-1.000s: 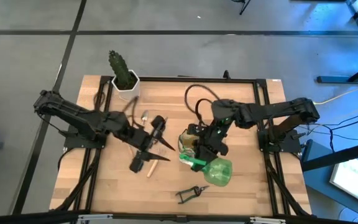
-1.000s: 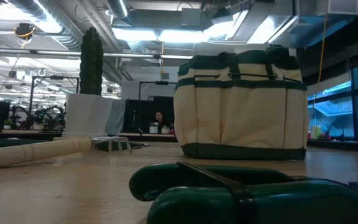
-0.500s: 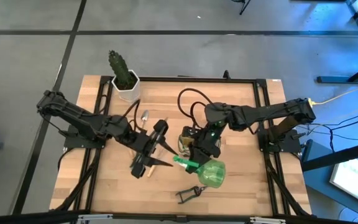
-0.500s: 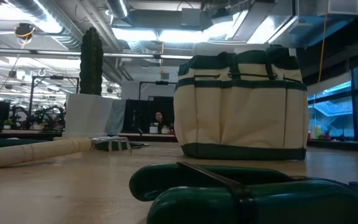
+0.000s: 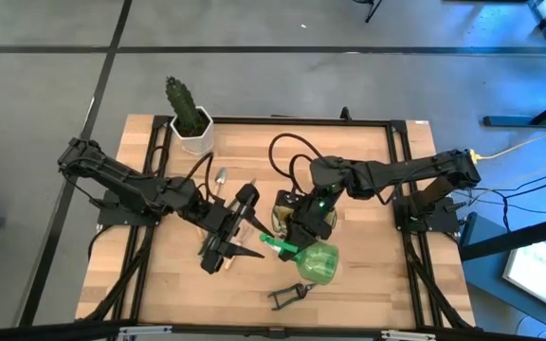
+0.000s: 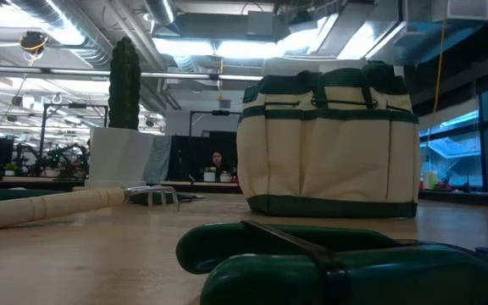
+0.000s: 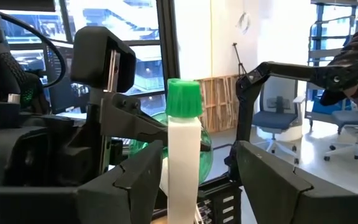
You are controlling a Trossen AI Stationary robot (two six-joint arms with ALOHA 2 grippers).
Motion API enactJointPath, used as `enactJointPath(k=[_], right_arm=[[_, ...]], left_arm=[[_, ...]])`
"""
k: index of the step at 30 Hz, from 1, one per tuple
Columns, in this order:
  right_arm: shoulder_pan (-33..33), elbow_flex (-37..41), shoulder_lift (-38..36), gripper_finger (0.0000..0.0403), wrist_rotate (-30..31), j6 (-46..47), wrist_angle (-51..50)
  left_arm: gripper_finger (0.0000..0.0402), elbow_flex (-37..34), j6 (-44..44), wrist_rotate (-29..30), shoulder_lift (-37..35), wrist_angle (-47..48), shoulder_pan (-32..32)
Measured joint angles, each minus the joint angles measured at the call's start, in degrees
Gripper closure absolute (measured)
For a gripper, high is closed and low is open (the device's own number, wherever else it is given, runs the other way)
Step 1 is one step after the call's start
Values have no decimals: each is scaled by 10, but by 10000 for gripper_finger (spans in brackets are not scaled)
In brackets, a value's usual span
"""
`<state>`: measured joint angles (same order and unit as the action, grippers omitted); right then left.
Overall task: Pick & Place Garden tools in Gardening bag
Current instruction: Put the gardening spray into the gardening bag
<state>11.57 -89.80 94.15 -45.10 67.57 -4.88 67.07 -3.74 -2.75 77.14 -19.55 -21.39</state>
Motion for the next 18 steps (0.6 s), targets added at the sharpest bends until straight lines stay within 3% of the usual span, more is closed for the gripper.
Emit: enactJointPath(k=[18], right_arm=[[-12, 1, 0, 255, 23, 5, 13]], left_arm=[[198, 0, 15, -20, 19, -3, 18]])
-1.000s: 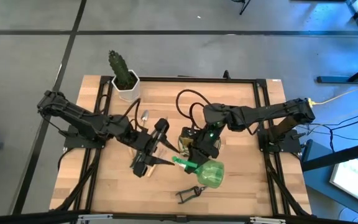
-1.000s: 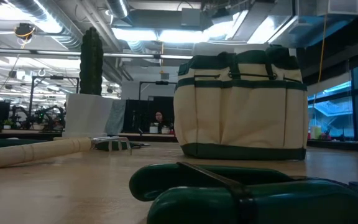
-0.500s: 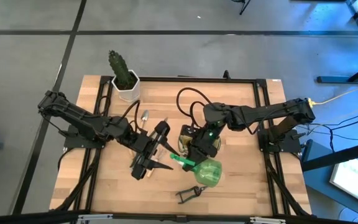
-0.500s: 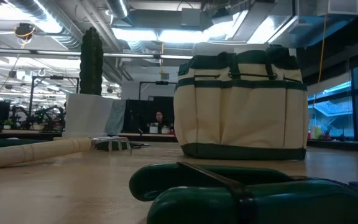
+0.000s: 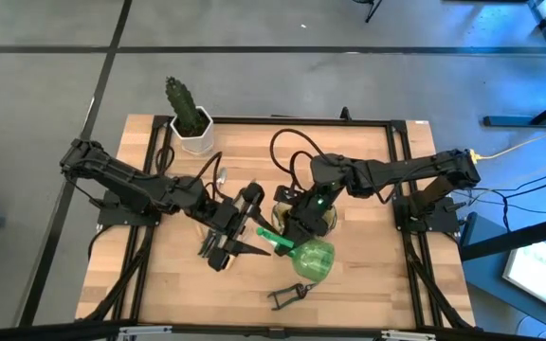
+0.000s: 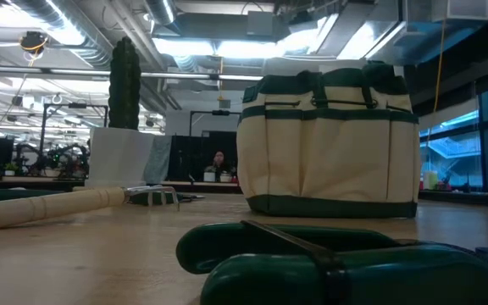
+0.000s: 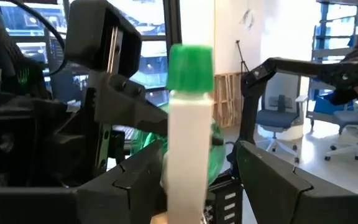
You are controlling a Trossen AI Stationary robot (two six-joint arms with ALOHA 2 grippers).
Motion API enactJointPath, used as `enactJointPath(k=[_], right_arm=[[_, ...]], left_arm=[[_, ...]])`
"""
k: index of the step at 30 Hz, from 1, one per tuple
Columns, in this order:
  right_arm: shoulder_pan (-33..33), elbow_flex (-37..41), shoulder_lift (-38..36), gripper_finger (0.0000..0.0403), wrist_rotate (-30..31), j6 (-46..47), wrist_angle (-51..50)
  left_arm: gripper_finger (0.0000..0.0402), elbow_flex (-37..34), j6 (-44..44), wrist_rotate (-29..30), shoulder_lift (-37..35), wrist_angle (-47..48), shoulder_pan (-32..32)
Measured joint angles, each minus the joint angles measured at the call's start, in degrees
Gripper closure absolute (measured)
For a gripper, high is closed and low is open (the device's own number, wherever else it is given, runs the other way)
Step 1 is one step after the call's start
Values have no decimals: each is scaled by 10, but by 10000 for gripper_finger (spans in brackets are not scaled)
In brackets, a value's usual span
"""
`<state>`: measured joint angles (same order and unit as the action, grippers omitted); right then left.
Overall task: Pick & Place Garden tools in Gardening bag
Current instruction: Put the gardening spray into the gardening bag
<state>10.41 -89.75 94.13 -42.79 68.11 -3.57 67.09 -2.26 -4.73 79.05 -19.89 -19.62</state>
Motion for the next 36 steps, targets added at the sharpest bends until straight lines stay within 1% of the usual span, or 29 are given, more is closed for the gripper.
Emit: enactJointPath(k=[6, 15, 22, 25, 27, 32, 33, 36], right_arm=[[0, 0, 0, 255, 2, -2, 2], [-1, 0, -1, 255, 10, -6, -3], [-5, 0, -1, 255, 10, -9, -5], [-7, 0, -1, 255, 10, -10, -5], [-7, 0, -1, 255, 10, -10, -5], [-7, 0, 0, 255, 12, -11, -11], [-7, 0, 0, 253, 13, -12, -10], [-7, 0, 0, 235, 17, -25, -8]], left_arm=[[205, -1, 2, -4, 7, -18, 3], [213, -1, 11, -11, -1, -37, 3], [217, -1, 25, -8, -1, -38, 3], [238, -1, 25, 1, -1, -38, 3], [263, -1, 25, 2, -1, -36, 3], [351, 0, 19, 8, -2, -15, 4], [361, 0, 18, 8, -2, -14, 4], [360, 0, 36, -3, -5, -9, 10]])
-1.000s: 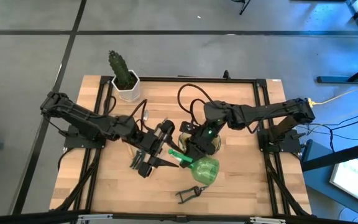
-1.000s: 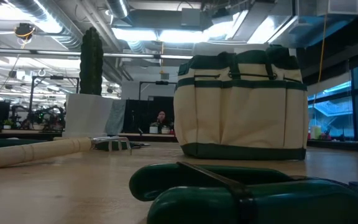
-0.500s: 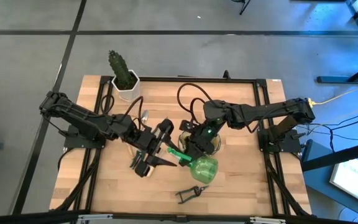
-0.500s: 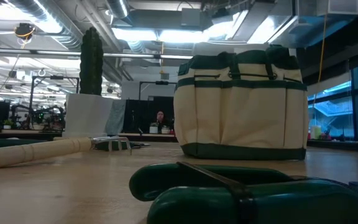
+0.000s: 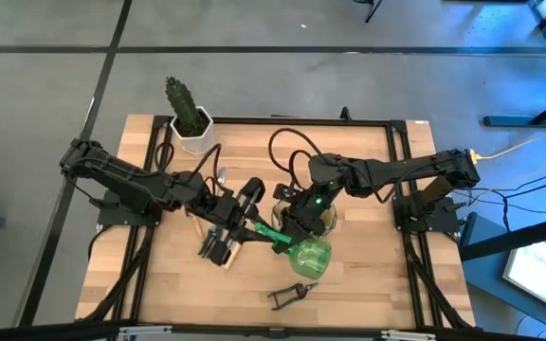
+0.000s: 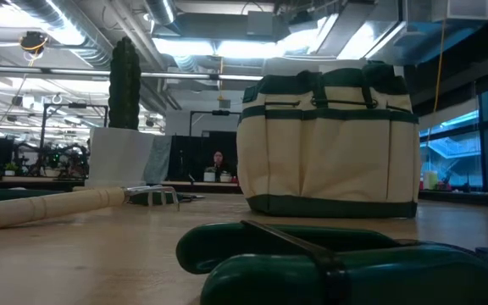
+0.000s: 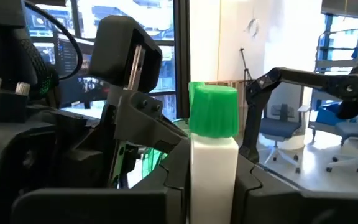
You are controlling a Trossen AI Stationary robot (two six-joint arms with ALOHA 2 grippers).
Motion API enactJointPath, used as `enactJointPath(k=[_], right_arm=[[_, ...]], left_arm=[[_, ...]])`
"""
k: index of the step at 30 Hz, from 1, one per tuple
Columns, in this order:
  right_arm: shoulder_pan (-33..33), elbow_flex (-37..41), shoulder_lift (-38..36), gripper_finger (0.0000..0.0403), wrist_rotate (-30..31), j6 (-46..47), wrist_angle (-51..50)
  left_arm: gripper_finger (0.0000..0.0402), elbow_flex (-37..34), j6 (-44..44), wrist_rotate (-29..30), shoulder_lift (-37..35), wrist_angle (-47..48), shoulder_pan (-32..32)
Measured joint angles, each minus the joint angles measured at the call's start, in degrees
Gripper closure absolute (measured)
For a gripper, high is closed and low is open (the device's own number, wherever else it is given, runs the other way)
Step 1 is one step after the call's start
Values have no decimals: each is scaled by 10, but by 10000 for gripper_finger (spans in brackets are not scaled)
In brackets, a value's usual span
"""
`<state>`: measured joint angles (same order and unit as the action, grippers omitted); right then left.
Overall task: Pick & Place Garden tools in Gardening bag
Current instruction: Put the gardening spray into the gardening bag
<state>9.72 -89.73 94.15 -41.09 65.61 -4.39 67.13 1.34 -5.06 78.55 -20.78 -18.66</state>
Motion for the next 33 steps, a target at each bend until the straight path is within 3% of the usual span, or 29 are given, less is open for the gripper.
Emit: enactJointPath(k=[5, 10, 13, 20, 24, 28, 30, 33], right_arm=[[-2, 0, 0, 203, 10, -10, 5], [-4, -1, -2, 189, 2, -12, 9], [-8, -2, -4, 182, 6, -20, -6], [-29, -1, -27, 195, -11, -77, -159], [-33, -1, -63, 225, 81, -187, -241], [-33, -1, -106, 280, 219, -257, -316], [-32, -1, -134, 317, 292, -278, -336], [-27, -1, -179, 375, 377, -311, -357]], left_arm=[[360, 0, 27, -10, -22, 60, -5], [360, -2, 40, 19, -66, 161, -19], [360, -2, 53, 75, -103, 242, -27], [360, -2, 137, 216, -164, 403, -34], [360, -2, 172, 253, -173, 418, -29], [360, -2, 210, 259, -171, 421, 2], [360, -2, 220, 242, -164, 419, 24], [360, -2, 218, 170, -143, 402, 61]])
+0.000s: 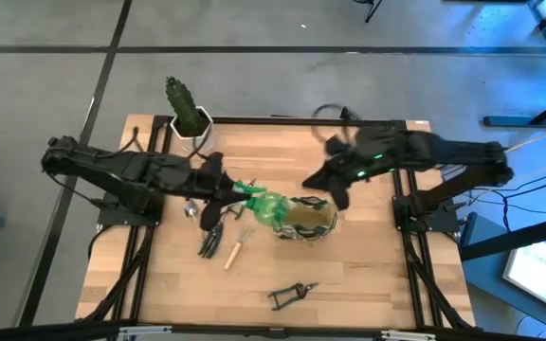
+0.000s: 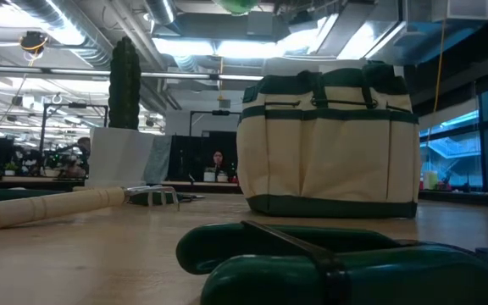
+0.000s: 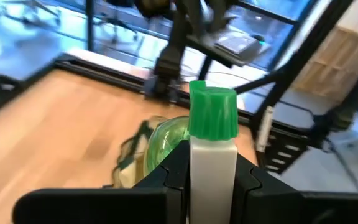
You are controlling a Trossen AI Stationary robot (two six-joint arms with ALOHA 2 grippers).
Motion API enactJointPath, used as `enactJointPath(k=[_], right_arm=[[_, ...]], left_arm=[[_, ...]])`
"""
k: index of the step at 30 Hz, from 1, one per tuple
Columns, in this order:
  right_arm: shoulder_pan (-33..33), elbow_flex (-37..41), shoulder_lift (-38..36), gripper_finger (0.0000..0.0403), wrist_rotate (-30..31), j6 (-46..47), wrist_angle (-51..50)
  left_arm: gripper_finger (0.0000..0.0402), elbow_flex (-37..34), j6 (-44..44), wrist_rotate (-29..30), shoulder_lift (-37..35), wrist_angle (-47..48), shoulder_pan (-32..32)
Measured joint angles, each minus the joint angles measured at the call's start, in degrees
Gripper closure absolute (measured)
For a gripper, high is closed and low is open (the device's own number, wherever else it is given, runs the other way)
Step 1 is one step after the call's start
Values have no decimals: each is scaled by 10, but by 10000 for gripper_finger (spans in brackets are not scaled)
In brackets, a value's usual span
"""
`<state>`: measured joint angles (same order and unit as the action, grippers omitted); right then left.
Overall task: Pick & Place Garden tools in Gardening bag
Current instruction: Put the gardening spray into the gardening bag
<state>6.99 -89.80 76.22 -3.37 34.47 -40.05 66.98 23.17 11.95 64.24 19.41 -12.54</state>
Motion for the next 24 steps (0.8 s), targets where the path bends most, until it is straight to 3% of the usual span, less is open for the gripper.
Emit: enactJointPath(k=[3, 5, 15, 24], right_arm=[[12, 0, -43, 396, 55, -32, -15], [22, 0, -65, 398, 86, -46, -38], [81, 0, -100, 401, 240, -34, -145], [106, 0, -100, 402, 244, -79, -182]], left_arm=[[360, 0, -14, -94, 36, -45, 34], [360, 1, -28, -125, 58, -60, 49], [360, 169, -149, -153, 193, 59, 99], [360, 334, -199, -132, 333, 220, 112]])
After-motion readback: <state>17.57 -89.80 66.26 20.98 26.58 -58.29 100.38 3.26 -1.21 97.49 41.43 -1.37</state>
